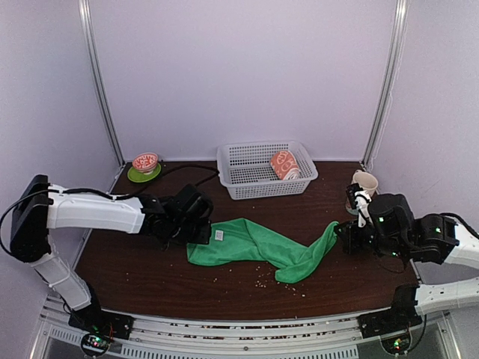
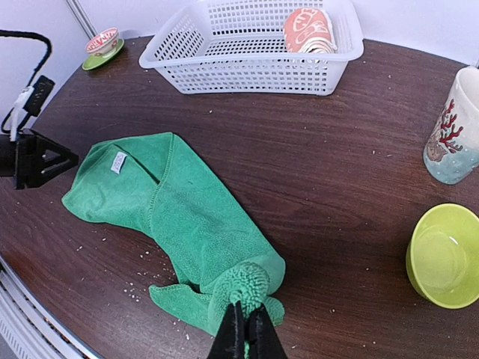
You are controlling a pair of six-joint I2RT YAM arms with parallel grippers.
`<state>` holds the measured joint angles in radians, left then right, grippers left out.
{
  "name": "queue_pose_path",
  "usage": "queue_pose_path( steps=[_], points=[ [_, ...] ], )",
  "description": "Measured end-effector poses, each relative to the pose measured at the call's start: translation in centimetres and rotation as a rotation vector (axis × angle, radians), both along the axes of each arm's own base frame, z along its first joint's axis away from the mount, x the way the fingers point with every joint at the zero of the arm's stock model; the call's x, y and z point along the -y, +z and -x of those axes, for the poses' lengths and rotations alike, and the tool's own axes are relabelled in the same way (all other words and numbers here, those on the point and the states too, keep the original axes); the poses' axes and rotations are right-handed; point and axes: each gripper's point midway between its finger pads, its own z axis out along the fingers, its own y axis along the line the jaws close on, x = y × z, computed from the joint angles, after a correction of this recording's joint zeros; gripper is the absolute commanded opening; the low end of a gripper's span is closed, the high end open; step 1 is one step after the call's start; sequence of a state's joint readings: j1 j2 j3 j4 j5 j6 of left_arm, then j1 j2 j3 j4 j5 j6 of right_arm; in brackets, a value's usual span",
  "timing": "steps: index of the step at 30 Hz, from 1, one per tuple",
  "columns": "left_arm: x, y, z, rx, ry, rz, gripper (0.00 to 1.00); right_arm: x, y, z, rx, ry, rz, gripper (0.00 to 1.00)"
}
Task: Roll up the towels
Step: Pick up the towel from the center of the board.
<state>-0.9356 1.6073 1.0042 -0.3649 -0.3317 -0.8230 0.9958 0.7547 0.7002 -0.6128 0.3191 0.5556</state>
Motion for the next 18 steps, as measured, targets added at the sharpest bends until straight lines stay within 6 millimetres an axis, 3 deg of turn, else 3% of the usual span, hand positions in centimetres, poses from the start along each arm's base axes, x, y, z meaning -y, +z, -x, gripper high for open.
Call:
queue_pose_path(
  steps=[5, 11, 18],
  points=[
    [1.1, -2.5, -2.5, -0.074, -0.005, -0.021, 0.39, -0.1, 0.1, -0.1, 0.002, 0.004, -0.007, 0.00],
    [1.9, -4.1, -4.1, -0.114, -0.019, -0.050, 0.39, -0.2, 0.2, 0.0, -0.001, 0.012, -0.015, 0.00],
    [0.8, -5.3, -5.0, -0.147, -0.008, -0.079, 0.39, -0.1, 0.2, -0.2, -0.003, 0.009, -0.017, 0.00]
  ],
)
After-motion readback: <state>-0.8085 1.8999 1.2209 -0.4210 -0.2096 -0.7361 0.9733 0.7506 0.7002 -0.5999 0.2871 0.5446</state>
